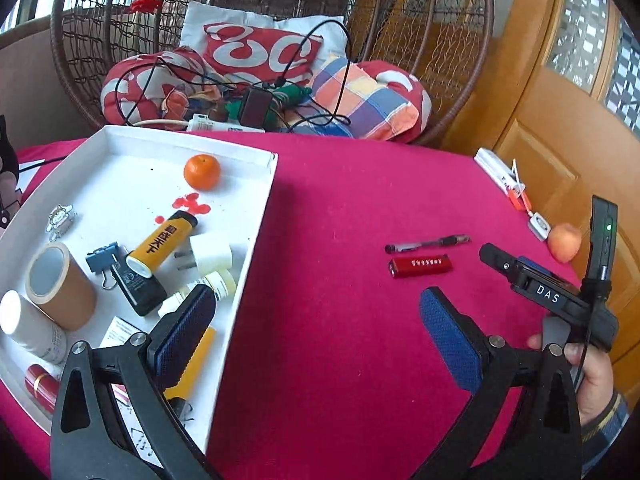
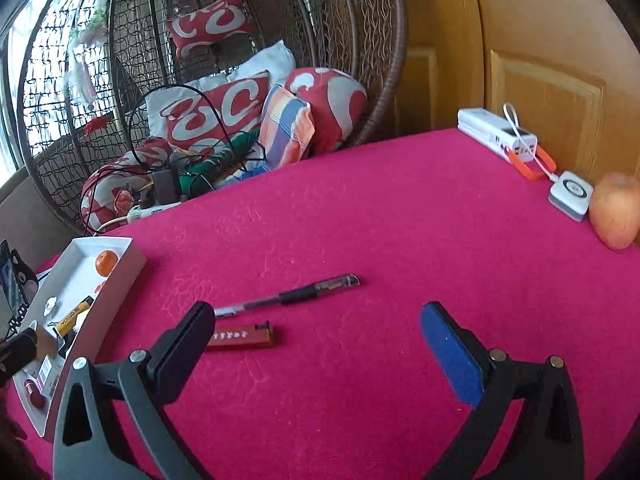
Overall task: Organize rigid objects
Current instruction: 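Grasp the red USB stick with the right gripper while the left approaches the black pen, then grasp the black pen with the left gripper while the right holds the USB stick, then carry the pen and USB stick over the white tray with both grippers, then open both grippers releasing the pen and USB stick into the tray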
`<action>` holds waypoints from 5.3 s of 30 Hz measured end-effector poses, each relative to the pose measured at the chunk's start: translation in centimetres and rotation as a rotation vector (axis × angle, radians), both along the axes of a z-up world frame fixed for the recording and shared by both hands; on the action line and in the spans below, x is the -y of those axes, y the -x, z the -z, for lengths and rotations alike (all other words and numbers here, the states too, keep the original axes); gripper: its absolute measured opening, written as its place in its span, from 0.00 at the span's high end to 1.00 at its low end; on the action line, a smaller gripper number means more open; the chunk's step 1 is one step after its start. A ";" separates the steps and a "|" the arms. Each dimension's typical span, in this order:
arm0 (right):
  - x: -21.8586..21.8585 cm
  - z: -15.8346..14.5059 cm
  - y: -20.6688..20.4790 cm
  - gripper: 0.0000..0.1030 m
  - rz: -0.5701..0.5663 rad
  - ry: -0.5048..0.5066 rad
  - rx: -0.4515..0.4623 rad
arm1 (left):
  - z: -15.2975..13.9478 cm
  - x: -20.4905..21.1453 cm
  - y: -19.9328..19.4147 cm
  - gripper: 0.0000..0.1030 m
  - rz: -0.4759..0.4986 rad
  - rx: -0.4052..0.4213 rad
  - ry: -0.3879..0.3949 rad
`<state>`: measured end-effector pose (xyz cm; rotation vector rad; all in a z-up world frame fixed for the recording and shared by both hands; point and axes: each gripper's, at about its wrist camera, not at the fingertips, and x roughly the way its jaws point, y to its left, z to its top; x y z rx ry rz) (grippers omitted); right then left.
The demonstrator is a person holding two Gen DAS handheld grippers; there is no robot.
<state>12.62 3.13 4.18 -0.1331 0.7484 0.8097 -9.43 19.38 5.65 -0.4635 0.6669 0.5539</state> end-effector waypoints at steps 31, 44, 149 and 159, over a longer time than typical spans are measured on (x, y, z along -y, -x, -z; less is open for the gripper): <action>6.7 2.7 -0.7 0.22 -0.059 0.173 -0.022 | 3.0 4.2 -16.6 0.00 0.509 -0.135 -0.140; 7.2 2.6 -1.1 0.21 -0.082 0.093 -0.078 | 4.8 3.7 -18.8 0.80 0.578 -0.273 -0.144; -19.1 -3.1 19.3 0.00 -0.458 -0.081 0.145 | -2.1 -9.9 15.9 0.03 -0.313 0.203 -0.112; -13.7 -4.2 17.8 0.00 -0.367 -0.151 0.114 | -2.4 -8.3 15.3 0.00 -0.323 0.158 -0.147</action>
